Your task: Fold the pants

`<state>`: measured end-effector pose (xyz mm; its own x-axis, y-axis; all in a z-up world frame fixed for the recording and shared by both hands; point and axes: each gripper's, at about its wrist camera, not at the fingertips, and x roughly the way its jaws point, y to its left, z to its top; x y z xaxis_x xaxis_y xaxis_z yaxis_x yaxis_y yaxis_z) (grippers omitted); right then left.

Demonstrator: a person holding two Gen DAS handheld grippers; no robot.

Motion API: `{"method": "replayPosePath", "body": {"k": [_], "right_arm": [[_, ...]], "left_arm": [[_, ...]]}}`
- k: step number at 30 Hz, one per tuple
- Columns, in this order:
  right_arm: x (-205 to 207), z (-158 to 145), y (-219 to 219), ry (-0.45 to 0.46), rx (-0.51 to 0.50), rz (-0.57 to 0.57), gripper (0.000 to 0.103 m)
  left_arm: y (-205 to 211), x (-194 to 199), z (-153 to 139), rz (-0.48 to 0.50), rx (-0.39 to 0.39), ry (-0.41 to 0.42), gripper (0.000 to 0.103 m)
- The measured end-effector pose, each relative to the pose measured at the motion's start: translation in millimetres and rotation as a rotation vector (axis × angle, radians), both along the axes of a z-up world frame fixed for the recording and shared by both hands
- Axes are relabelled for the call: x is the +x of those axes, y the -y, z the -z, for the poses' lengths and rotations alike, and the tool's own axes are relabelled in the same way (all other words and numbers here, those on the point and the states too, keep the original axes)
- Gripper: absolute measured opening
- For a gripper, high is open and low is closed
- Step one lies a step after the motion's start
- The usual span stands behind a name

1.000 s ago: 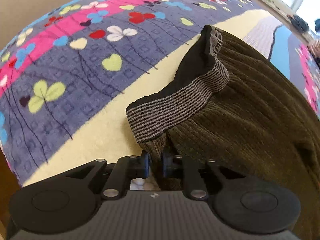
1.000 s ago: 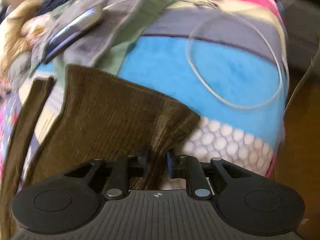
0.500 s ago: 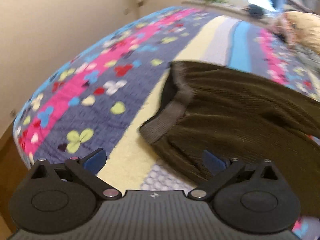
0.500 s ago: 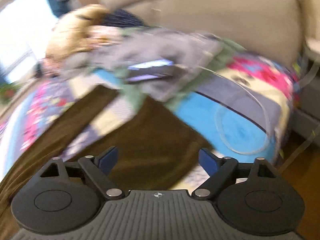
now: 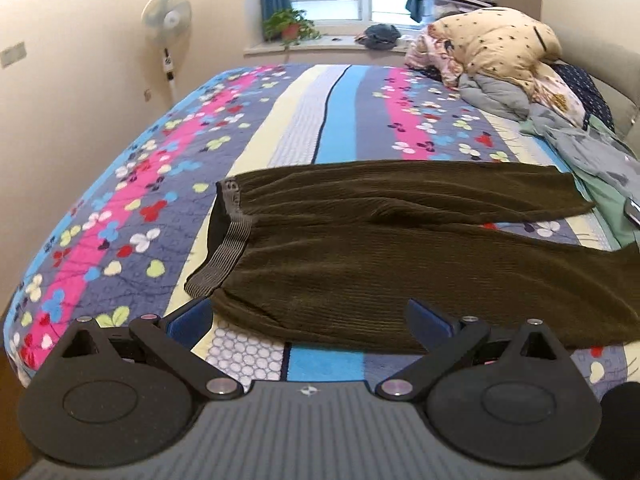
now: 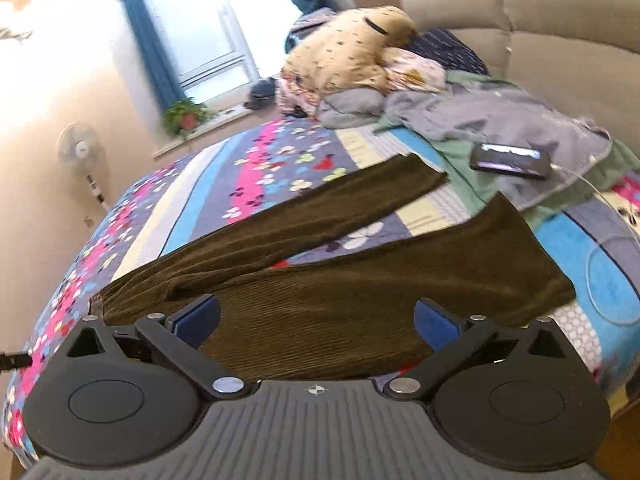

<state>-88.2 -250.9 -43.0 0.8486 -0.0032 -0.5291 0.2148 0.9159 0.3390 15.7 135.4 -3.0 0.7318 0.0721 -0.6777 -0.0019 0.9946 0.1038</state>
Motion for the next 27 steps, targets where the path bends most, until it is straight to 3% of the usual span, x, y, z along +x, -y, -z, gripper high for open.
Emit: {"method": "replayPosePath", "body": {"k": [4,15,20,27], "right_arm": [[13,-1,-4,-0.009,-0.051,-0.04,0.102],[68,13,-4,-0.076,-0.109,-0.059,0.102],[113,16,8,-0.115,-0.187,-0.06,0.102],[207,22,34,-0.188,-0.24,-0.041,0.102]], "left_arm": [[10,4,-6,0.037,0.039,0.023,0.103],[8,80,10,0.075,0.138,-0.037,0.103],[-6,144,20,0.106,0.198,-0.078,0.103],[-39,270,47,0.209,0.271,-0.114,0.103]]}}
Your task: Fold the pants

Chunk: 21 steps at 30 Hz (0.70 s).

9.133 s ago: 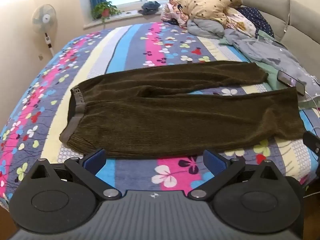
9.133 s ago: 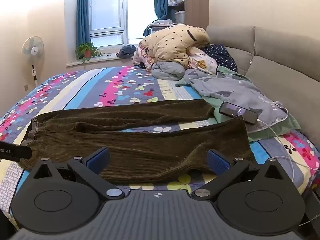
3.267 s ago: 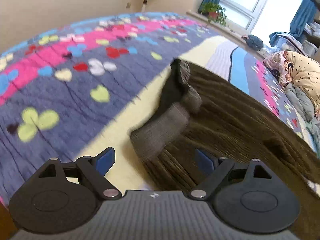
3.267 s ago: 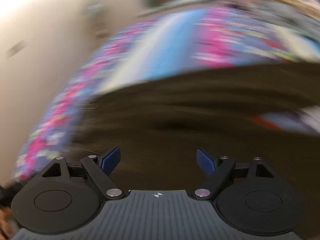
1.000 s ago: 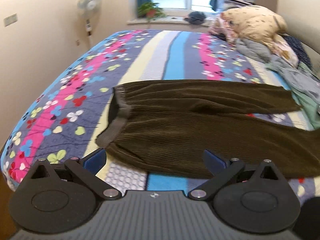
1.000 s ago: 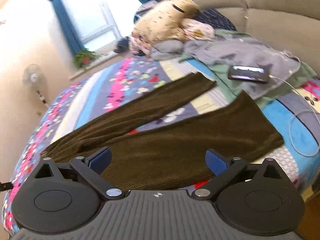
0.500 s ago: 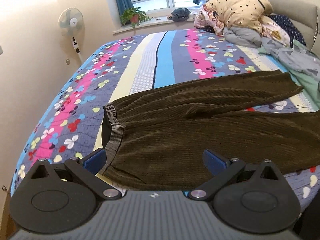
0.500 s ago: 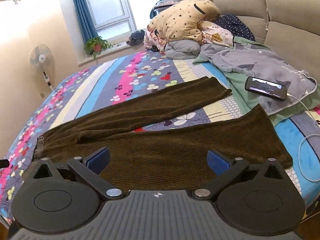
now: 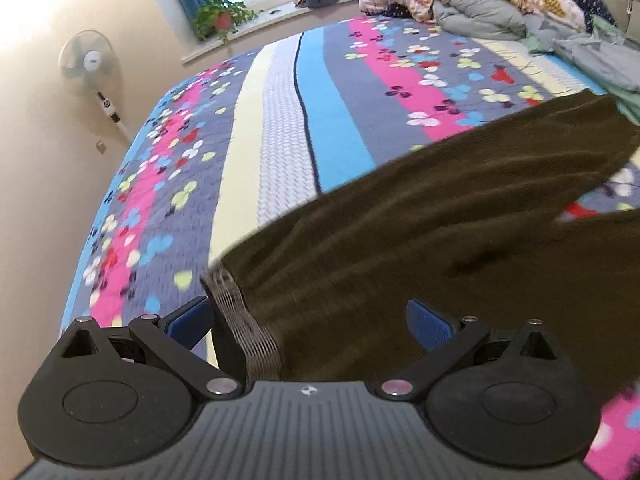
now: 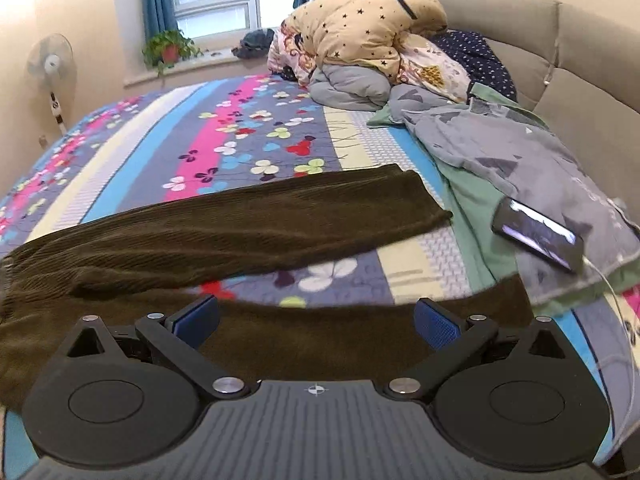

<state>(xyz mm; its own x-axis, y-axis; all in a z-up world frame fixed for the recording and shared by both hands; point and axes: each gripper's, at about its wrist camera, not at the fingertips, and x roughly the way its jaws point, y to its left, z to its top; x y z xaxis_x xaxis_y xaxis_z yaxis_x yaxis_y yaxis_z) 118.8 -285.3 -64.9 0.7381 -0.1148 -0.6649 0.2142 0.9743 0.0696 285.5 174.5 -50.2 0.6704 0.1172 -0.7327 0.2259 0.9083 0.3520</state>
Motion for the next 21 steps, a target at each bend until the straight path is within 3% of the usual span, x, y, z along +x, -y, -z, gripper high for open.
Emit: {"method": "replayPosePath", "body": {"k": [3,10,17,21], "right_arm": [[55,8,16,-0.033,0.032,0.038,0.102],[214,46,64,-0.091,0.185,0.202,0.102],[361,108,99,-0.141,0.329,0.366,0.102],[422,131,105,-0.13,0.384,0.427,0.102]], "left_arm": [[-11,64,24,0.019,0.079,-0.011,0.103],[-32,183,93,0.131,0.204,-0.194,0.103],[-39,244,150,0.201,0.263,-0.301,0.103],[-41,257,160,0.288,0.231,-0.319,0.103]]}}
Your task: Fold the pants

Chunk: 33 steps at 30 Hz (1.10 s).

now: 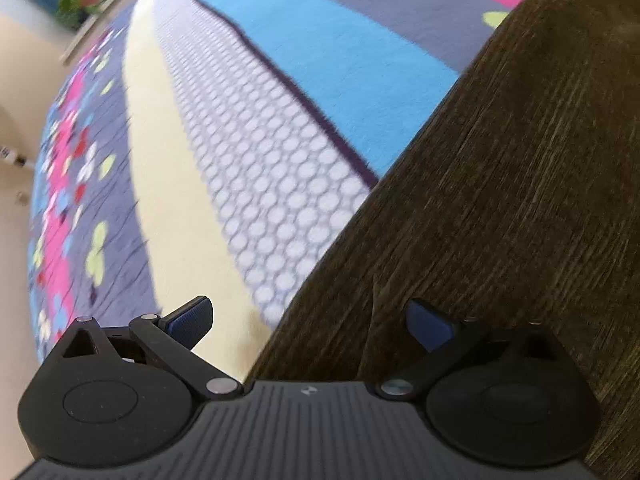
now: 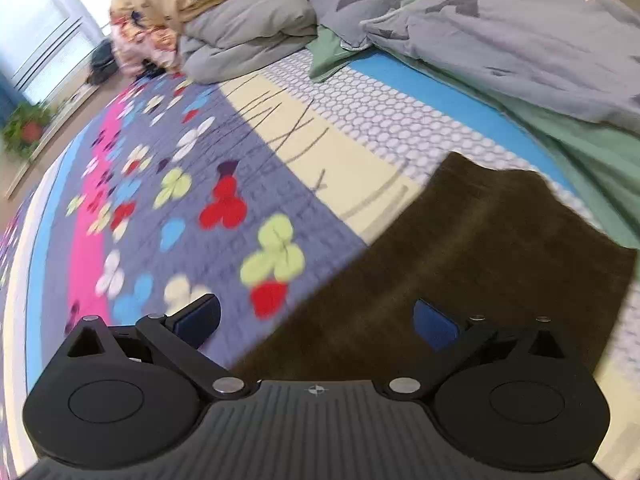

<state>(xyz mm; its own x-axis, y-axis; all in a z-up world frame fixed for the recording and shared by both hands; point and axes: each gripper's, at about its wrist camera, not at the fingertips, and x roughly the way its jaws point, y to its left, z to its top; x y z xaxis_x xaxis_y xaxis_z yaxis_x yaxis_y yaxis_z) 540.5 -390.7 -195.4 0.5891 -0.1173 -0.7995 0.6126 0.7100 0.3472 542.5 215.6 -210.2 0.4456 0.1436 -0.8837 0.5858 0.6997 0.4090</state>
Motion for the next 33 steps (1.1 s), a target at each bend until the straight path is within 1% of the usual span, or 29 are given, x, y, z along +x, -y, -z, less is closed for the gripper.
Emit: {"method": "replayPosePath", "body": {"k": [1,3,4,5,6,7,8,9,10,11,12,15,18,19,22,25,27,29,31,33], "right_arm": [[14,7,0,-0.012,-0.013,0.015,0.102],[32,19,1,-0.037,-0.025,0.032,0.102],[42,28,1,-0.063,-0.029,0.032,0.102],[51,39,1,-0.104,-0.035,0.027,0.098],[58,48,0,-0.148,-0.039,0.024,0.088],[62,58,-3,-0.199,-0.072,0.025,0.082],[62,60,-9,-0.209,-0.132,0.028,0.067],[63,60,-16,-0.212,-0.2,0.014,0.039],[62,60,-21,-0.214,-0.249,-0.005,0.031],[61,59,-21,-0.217,-0.274,-0.027,0.019],[59,57,-18,-0.219,-0.275,-0.031,0.012],[45,50,-6,-0.188,-0.229,-0.034,0.008],[27,28,-11,-0.146,-0.252,-0.066,0.008],[22,18,-11,-0.128,-0.258,-0.08,0.008],[-9,-17,-7,-0.061,-0.236,-0.099,0.007],[-55,-58,1,0.01,-0.205,-0.113,0.007],[-101,-87,7,0.067,-0.176,-0.123,0.007],[-161,-111,14,0.113,-0.146,-0.133,0.007],[-233,-123,18,0.142,-0.122,-0.143,0.007],[-315,-117,21,0.119,-0.096,-0.133,0.007]], "left_arm": [[-3,3,0,0.005,-0.019,-0.011,0.103],[-9,10,3,-0.018,-0.054,-0.037,0.103],[-12,12,5,-0.033,-0.072,-0.046,0.103],[-14,13,5,-0.04,-0.087,-0.054,0.101],[-15,15,4,-0.037,-0.112,-0.07,0.091],[-18,18,3,-0.039,-0.149,-0.102,0.081],[-19,20,1,-0.048,-0.198,-0.146,0.057],[-18,21,-2,-0.049,-0.228,-0.175,0.047],[-15,19,-3,-0.037,-0.22,-0.165,0.045],[-13,16,-3,-0.027,-0.212,-0.16,0.038],[-11,13,-4,-0.021,-0.212,-0.152,0.031],[-9,-3,-12,-0.016,-0.206,-0.09,0.024],[-9,-27,-33,-0.015,-0.234,-0.014,0.021],[-7,-38,-42,-0.018,-0.246,0.009,0.021],[-2,-80,-73,-0.026,-0.287,0.081,0.02],[1,-130,-102,-0.042,-0.336,0.128,0.019],[3,-173,-115,-0.052,-0.363,0.15,0.019],[2,-221,-118,-0.079,-0.4,0.155,0.019],[0,-268,-108,-0.125,-0.427,0.135,0.019],[-4,-307,-86,-0.191,-0.446,0.105,0.02]]}}
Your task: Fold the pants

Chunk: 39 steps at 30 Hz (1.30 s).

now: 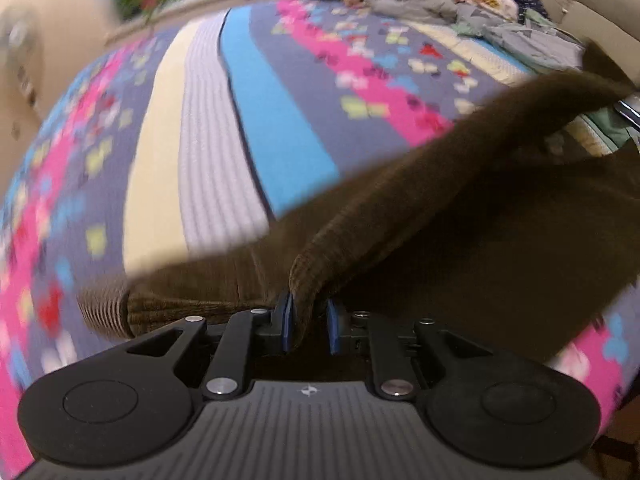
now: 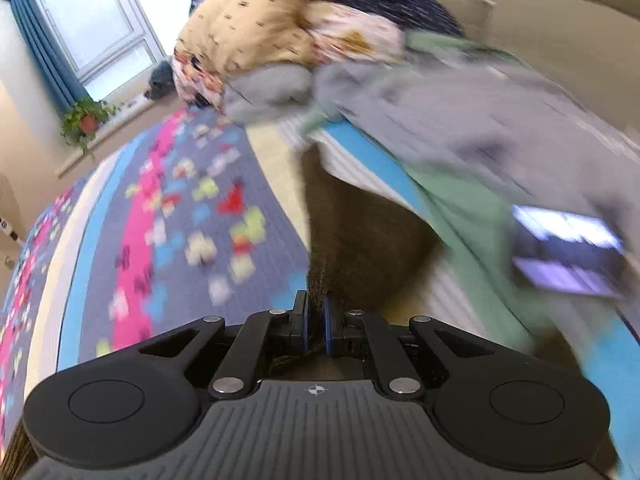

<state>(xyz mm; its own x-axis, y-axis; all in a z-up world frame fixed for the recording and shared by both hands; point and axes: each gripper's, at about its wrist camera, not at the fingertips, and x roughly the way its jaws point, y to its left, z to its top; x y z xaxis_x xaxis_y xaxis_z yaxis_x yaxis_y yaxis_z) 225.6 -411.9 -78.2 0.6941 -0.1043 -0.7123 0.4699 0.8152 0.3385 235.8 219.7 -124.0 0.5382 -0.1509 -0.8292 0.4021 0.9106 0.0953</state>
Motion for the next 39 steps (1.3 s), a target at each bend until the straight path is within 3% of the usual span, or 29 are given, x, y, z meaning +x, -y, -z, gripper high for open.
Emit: {"method": "replayPosePath", "body": {"k": [1,3,4,5,6,7,8,10,11,16,18,22,25,31,39], "right_arm": [[-33,9,2,-0.01,0.022,0.013,0.007],[-103,48,10,-0.05,0.051,0.106,0.014],[-128,71,11,-0.088,0.048,0.152,0.023],[-149,96,14,-0.162,0.058,0.195,0.049],[-168,119,17,-0.26,0.097,0.243,0.055],[-189,134,18,-0.305,0.155,0.302,0.055],[-208,140,16,-0.282,0.22,0.324,0.055],[-227,133,9,-0.205,0.262,0.295,0.064],[-232,123,3,-0.162,0.246,0.28,0.073],[-232,63,-23,0.009,0.168,0.129,0.081],[-237,39,-36,0.08,0.16,0.062,0.092],[-252,16,-54,0.163,0.15,-0.017,0.095],[-267,18,-67,0.205,0.16,-0.034,0.098],[-286,52,-72,0.167,0.126,0.0,0.098],[-292,95,-6,0.191,0.149,0.21,0.098]], "left_arm": [[-2,-16,14,-0.033,-0.011,-0.024,0.021],[-8,-40,40,-0.12,-0.044,-0.113,0.05],[-12,-51,45,-0.158,-0.076,-0.143,0.054],[-13,-62,46,-0.185,-0.113,-0.149,0.062],[-13,-76,39,-0.211,-0.143,-0.131,0.079],[-11,-86,32,-0.233,-0.151,-0.106,0.089],[-9,-97,21,-0.26,-0.155,-0.064,0.102],[-5,-113,0,-0.304,-0.186,0.011,0.103],[-2,-119,-9,-0.316,-0.207,0.022,0.103],[25,-142,-51,-0.38,-0.252,0.103,0.103],[39,-154,-66,-0.407,-0.275,0.129,0.103],[56,-180,-85,-0.452,-0.352,0.148,0.103],[73,-193,-92,-0.432,-0.364,0.148,0.103],[94,-198,-79,-0.418,-0.318,0.129,0.103],[107,-182,-53,-0.449,-0.255,0.073,0.103]]}}
